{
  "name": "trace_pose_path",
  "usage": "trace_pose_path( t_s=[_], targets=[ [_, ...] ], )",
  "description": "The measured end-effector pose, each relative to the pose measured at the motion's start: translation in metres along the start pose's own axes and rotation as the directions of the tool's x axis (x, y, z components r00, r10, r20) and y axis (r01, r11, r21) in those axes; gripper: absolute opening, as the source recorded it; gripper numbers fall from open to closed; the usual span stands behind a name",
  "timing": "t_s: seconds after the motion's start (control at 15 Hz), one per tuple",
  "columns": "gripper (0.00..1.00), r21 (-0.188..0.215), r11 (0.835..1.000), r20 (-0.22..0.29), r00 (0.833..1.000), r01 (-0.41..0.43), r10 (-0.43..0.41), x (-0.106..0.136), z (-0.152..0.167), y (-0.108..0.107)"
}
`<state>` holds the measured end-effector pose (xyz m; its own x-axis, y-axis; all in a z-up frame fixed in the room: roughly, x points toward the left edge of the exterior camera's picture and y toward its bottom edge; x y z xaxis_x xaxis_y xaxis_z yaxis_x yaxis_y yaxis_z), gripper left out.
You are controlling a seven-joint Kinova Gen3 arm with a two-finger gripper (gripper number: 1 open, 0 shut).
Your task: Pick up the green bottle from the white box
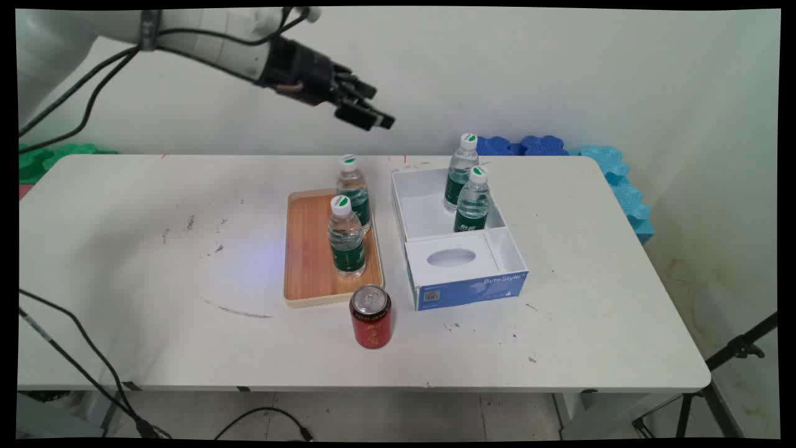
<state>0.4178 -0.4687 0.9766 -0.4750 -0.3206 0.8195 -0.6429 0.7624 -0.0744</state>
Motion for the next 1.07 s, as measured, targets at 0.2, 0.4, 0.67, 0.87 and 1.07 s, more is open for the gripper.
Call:
trace_pose_path(
  t_s=[0.2, 0.4, 0.67, 0.87, 1.07],
  targets=[
    [1.0, -0.033, 0.999, -0.001, 1.0, 0.029, -0.029, 0.022, 0.018, 0.016],
    [1.0, -0.059, 0.997, 0.028, 0.998, 0.055, -0.053, 0.025, 0.038, 0.032],
    [1.0, -0.089, 0.992, 0.08, 0.993, 0.093, -0.086, 0.018, 0.069, 0.052],
    [1.0, -0.105, 0.988, 0.11, 0.989, 0.115, -0.103, 0.012, 0.094, 0.061],
    [1.0, -0.117, 0.986, 0.13, 0.986, 0.116, -0.1, 0.006, 0.124, 0.066]
  ],
)
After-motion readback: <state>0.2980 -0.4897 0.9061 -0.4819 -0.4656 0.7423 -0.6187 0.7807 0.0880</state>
